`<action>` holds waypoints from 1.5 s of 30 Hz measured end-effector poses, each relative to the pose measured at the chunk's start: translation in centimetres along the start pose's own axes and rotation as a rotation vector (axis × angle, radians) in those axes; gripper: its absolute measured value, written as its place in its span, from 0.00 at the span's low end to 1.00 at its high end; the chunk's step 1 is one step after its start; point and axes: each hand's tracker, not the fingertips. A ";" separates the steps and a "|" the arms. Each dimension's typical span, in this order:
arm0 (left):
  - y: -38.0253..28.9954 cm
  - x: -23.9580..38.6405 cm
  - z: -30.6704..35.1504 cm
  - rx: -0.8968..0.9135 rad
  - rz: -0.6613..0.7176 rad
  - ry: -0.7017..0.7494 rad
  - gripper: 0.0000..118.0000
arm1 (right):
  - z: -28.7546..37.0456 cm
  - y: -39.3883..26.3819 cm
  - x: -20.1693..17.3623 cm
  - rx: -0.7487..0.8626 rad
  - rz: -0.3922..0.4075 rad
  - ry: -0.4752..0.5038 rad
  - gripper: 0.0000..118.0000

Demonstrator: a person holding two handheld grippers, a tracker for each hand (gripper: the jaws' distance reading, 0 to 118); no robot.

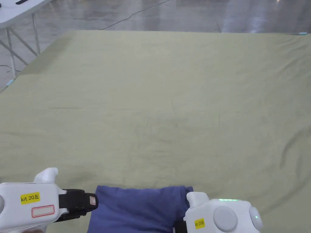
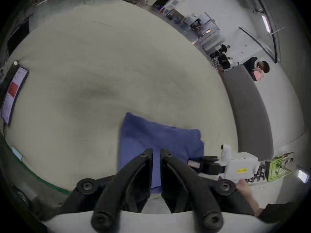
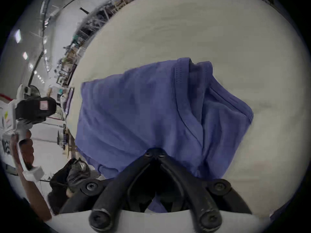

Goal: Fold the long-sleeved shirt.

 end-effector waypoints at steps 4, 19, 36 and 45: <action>-0.4 -0.9 -1.1 -0.029 -0.006 0.026 0.05 | 0.6 -0.1 1.1 -0.014 -0.074 0.038 0.00; 0.3 -6.0 -8.0 -0.133 0.158 -0.243 1.00 | 0.4 -0.8 3.6 0.005 -0.168 0.153 0.00; -2.1 -6.6 -7.7 -0.094 0.185 -0.326 0.03 | 1.5 -0.8 2.7 -0.001 -0.276 0.150 0.00; -0.3 -3.1 -3.9 -0.070 -0.050 -0.140 0.01 | 6.3 -0.7 -1.1 0.088 -0.286 0.125 0.00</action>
